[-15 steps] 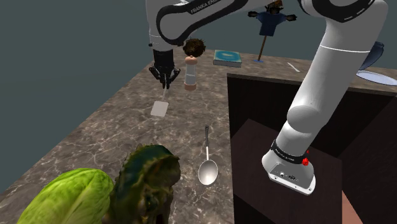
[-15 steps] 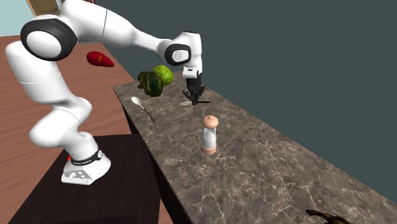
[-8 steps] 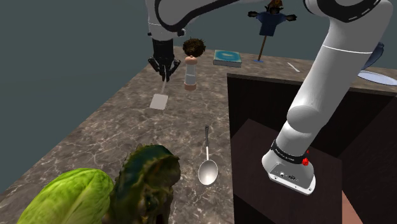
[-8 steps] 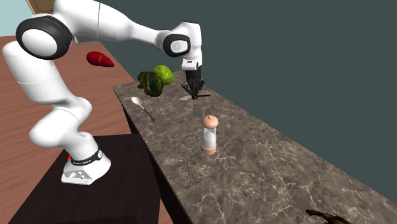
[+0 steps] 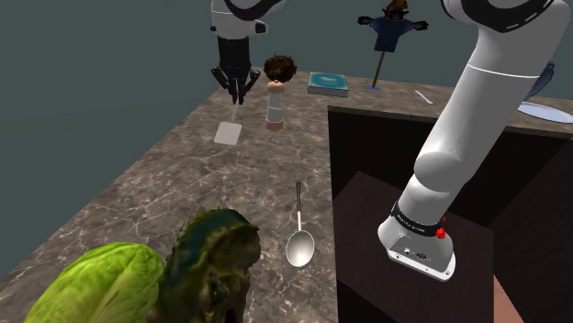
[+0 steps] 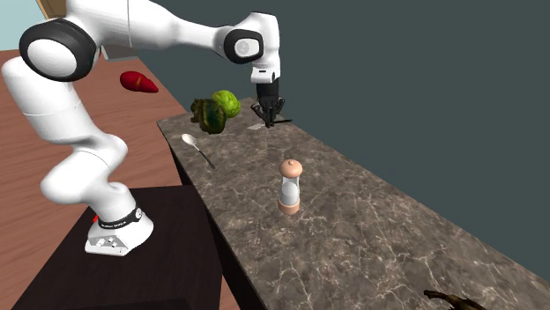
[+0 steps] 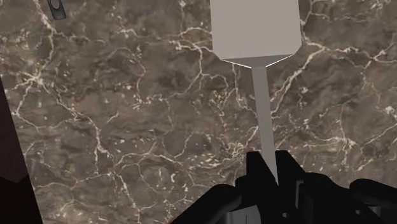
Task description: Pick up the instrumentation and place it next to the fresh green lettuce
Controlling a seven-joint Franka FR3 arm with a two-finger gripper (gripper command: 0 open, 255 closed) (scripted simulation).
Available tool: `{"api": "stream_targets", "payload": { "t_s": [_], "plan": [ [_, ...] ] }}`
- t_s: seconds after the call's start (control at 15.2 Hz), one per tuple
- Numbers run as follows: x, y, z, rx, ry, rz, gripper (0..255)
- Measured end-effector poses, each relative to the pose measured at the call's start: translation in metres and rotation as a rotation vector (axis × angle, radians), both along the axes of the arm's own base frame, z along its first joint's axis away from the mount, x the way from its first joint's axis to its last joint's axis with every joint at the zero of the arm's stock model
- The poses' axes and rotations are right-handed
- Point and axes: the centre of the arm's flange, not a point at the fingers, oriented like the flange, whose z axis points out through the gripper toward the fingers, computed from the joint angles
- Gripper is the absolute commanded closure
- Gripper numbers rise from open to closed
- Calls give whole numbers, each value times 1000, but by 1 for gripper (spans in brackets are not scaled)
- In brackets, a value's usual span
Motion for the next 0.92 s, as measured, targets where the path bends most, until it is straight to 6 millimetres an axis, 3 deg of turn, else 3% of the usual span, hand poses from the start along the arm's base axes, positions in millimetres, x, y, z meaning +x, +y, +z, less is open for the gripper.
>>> {"api": "stream_targets", "payload": {
  "t_s": [0.46,0.92],
  "plan": [
    [-1,0,37,0,0,0,255],
    [-51,60,42,0,0,2,255]
  ]
}}
